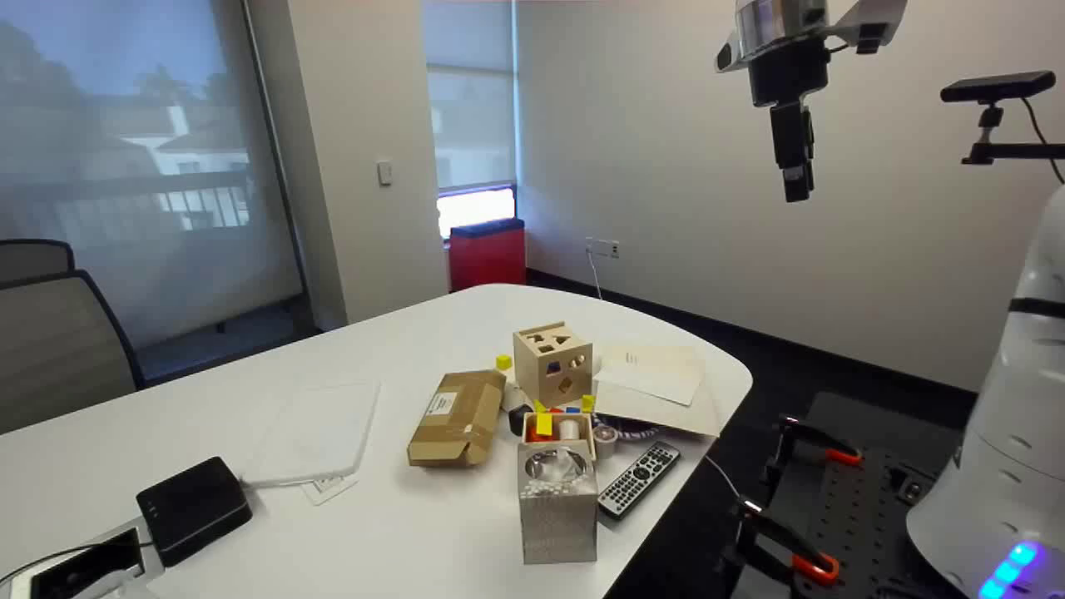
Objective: Close the book and slightly open the box
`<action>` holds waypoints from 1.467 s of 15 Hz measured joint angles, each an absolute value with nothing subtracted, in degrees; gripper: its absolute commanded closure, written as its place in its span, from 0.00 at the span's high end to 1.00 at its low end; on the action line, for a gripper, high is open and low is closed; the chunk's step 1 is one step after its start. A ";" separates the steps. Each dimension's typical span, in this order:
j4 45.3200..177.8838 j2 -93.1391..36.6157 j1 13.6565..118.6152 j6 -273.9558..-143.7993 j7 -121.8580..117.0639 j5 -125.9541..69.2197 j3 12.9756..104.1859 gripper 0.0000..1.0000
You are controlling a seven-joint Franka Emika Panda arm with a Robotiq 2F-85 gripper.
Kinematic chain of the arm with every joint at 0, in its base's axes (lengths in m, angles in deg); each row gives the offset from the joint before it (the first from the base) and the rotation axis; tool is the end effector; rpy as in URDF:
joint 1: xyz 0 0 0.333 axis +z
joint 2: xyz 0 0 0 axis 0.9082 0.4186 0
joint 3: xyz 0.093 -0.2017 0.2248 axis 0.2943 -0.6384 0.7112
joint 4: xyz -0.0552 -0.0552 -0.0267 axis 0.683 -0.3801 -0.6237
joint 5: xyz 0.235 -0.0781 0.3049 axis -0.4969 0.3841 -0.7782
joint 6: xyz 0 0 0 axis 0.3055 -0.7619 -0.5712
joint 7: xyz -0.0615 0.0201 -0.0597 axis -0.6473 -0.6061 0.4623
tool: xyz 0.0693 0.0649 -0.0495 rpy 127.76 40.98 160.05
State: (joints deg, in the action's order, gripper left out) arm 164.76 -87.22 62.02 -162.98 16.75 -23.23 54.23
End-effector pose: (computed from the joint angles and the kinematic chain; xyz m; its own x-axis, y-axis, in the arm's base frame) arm 0.2905 -0.0788 0.4865 0.9600 0.1171 -0.2543 0.1143 -0.9931 -0.0256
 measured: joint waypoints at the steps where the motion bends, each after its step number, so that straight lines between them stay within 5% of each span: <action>1: 164.76 -87.22 62.02 -162.98 16.75 -23.23 54.23 1.00; 9: 163.89 -81.03 62.17 -168.52 10.84 -20.73 58.15 1.00; 22: 157.69 -35.25 68.06 -182.42 -30.43 1.32 71.54 1.00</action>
State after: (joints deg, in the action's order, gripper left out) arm 157.69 -35.25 68.06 -182.42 -30.43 1.32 71.54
